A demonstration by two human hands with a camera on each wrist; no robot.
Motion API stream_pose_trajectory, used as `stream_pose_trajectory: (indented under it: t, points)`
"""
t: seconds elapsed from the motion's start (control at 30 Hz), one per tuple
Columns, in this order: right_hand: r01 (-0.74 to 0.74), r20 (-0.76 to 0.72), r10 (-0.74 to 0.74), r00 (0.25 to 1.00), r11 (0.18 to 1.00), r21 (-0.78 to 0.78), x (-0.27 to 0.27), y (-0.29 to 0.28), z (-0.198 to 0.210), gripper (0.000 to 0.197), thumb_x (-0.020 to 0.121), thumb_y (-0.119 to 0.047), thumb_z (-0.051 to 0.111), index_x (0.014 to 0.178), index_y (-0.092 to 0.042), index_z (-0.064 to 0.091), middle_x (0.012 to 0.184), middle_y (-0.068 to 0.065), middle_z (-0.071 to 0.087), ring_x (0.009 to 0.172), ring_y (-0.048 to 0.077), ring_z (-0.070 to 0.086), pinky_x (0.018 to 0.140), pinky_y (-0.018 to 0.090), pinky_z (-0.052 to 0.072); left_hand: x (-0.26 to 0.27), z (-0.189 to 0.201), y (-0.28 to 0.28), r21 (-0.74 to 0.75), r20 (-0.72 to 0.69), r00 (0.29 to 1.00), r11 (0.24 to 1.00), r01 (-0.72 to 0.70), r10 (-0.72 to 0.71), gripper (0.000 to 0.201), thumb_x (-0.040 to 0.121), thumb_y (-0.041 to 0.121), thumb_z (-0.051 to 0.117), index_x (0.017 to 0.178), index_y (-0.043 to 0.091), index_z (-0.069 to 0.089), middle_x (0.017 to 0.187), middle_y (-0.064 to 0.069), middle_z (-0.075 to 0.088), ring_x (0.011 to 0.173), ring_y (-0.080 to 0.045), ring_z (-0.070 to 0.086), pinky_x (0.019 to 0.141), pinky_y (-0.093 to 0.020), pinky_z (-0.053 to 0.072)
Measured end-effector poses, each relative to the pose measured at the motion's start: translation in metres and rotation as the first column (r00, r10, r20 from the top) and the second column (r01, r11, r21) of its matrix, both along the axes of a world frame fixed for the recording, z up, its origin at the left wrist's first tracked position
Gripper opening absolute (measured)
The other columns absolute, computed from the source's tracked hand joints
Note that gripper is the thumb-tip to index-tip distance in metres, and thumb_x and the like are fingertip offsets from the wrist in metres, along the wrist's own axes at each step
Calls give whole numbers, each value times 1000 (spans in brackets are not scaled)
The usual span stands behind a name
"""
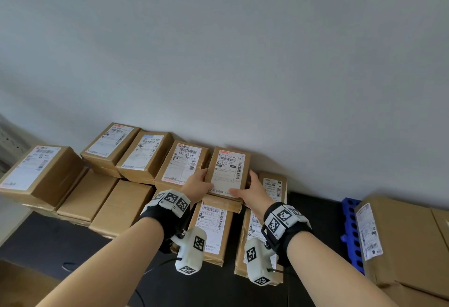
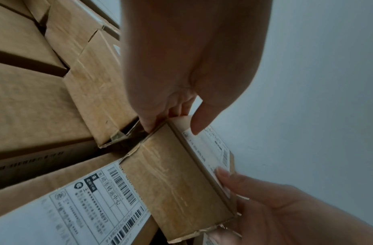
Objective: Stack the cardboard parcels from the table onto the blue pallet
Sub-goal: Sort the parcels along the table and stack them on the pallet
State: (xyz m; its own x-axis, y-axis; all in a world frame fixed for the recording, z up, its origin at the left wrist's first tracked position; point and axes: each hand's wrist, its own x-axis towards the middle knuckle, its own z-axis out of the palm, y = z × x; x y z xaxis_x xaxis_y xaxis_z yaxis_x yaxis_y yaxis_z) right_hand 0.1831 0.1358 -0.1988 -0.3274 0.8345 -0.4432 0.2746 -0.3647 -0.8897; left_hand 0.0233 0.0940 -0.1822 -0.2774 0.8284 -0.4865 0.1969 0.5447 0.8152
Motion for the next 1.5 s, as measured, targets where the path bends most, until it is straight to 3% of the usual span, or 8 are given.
stream_pose_trajectory:
  t: [0.1, 0.43, 0.53, 0.67, 0.9, 1.2, 1.4, 1.5]
  points:
    - [-1, -3, 1, 1000, 1000, 13, 2, -3, 3, 84, 80, -1, 69, 147, -22, 22, 134, 4, 54, 121, 19, 52, 99, 33, 45, 0, -2, -2, 24, 15, 1000, 1000, -13, 12, 60, 85, -2, 57, 140, 8, 36, 129, -12, 55, 116, -28, 55, 98, -46, 47]
    - [-4, -38, 7, 999, 996, 85, 31, -35, 28, 77, 79, 1, 69, 141, -23, 31, 131, 3, 56, 120, 20, 53, 102, 43, 46, 24, 21, -38, 119, 152, 987, 990, -72, 53, 50, 88, 0, 57, 133, 10, 39, 124, -16, 59, 108, -28, 62, 93, -46, 51]
    - [14, -39, -10, 999, 993, 120, 49, -55, 38, 77, 80, 1, 67, 143, -24, 30, 132, 2, 55, 121, 18, 52, 102, 40, 46, 40, 29, -59, 156, 136, 991, 987, -41, 20, 51, 88, 4, 59, 135, 11, 40, 125, -12, 59, 109, -27, 61, 97, -44, 49]
    - [41, -24, -38, 999, 989, 141, 75, -87, 47, 85, 77, -3, 72, 145, -27, 27, 131, 2, 56, 120, 19, 54, 101, 46, 47, 65, 40, -93, 202, 114, 992, 979, 26, -50, 44, 90, 8, 56, 133, 16, 50, 123, -6, 62, 112, -22, 59, 101, -39, 47]
    - [77, -10, -76, 997, 980, 185, 125, -151, 63, 83, 77, -2, 72, 144, -27, 28, 134, 4, 53, 124, 22, 50, 101, 48, 45, 109, 48, -151, 243, 124, 985, 967, 83, -116, 52, 88, 17, 61, 137, 16, 43, 128, -6, 58, 116, -22, 56, 102, -43, 45]
    - [201, 21, -210, 978, 959, 200, 216, -204, 78, 97, 73, -11, 77, 147, -33, 19, 138, 2, 51, 127, 24, 48, 104, 50, 42, 196, 65, -184, 271, 197, 952, 946, 178, -235, 52, 89, 14, 60, 136, 15, 39, 125, -8, 59, 109, -22, 60, 98, -41, 49]
    - [308, -8, -313, 950, 928, 208, 286, -207, 79, 103, 67, -12, 78, 146, -40, 18, 137, 2, 52, 123, 23, 52, 101, 50, 44, 267, 72, -174, 324, 214, 917, 910, 259, -337, 61, 90, 8, 57, 144, 22, 31, 117, -5, 61, 107, -24, 62, 94, -43, 51]
    - [337, -9, -343, 939, 918, 208, 322, -198, 80, 103, 69, -9, 76, 147, -40, 16, 139, 4, 51, 124, 24, 51, 103, 50, 43, 303, 70, -158, 325, 243, 898, 903, 279, -366, 66, 90, 6, 58, 146, 23, 28, 122, -8, 62, 105, -24, 63, 95, -44, 51]
